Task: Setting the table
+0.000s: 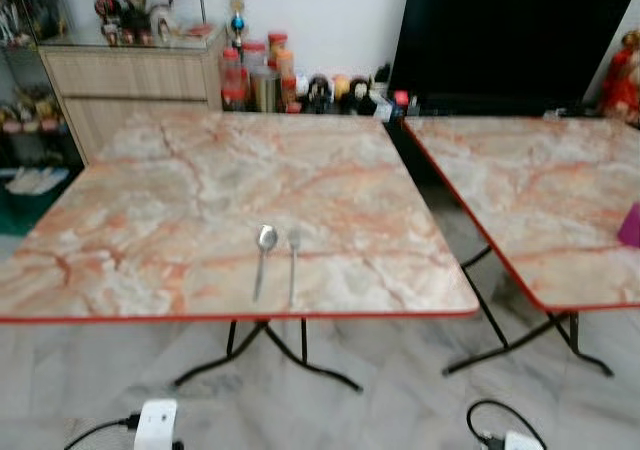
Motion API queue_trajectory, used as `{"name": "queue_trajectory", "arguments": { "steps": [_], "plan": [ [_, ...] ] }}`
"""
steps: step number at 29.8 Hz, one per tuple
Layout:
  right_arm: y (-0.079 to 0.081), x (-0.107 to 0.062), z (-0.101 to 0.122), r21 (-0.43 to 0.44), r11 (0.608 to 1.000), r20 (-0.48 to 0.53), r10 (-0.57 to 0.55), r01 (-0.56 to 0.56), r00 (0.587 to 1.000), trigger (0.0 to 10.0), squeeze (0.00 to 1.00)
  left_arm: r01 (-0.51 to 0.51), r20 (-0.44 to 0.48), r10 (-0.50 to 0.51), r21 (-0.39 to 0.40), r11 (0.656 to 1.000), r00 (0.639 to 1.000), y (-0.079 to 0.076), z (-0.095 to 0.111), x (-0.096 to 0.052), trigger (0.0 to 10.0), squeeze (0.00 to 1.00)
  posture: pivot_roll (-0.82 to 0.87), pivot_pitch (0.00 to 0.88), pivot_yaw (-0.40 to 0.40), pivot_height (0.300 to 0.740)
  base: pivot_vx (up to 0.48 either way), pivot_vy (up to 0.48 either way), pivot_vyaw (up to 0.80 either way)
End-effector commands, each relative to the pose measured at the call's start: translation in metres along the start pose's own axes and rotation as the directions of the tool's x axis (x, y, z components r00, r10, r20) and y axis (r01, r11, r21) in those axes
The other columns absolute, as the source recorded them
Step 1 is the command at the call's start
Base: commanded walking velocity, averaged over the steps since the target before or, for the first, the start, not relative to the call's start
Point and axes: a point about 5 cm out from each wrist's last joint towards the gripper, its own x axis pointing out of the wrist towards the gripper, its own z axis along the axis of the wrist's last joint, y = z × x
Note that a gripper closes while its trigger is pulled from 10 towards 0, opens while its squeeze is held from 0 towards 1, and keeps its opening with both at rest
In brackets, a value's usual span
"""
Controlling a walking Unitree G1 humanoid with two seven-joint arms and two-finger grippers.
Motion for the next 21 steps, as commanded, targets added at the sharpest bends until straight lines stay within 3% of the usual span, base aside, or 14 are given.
{"name": "queue_trajectory", "arguments": {
  "steps": [1,10,21],
  "plan": [
    [-0.002,0.000,-0.001,0.008,1.000,-0.001,-0.013,0.013,1.000,10.0,0.00,0.004,0.001,-0.004,0.010,1.000,1.000,-0.001,0.002,0.001,10.0,0.00,0.03,0.000,-0.045,0.740,0.000,0.480,0.00],
    [-0.001,0.001,0.004,0.009,1.000,0.012,-0.012,0.012,1.000,10.0,0.00,0.008,0.017,-0.008,-0.011,1.000,1.000,-0.005,0.005,0.002,10.0,0.00,0.04,0.000,-0.050,0.740,0.000,0.415,0.00],
    [0.008,0.004,0.017,0.007,1.000,0.069,0.019,-0.020,0.997,10.0,0.00,0.058,0.092,-0.059,0.013,0.998,0.994,-0.019,0.024,0.005,10.0,0.00,0.04,0.000,-0.047,0.740,0.000,0.000,0.00]
  ]
}}
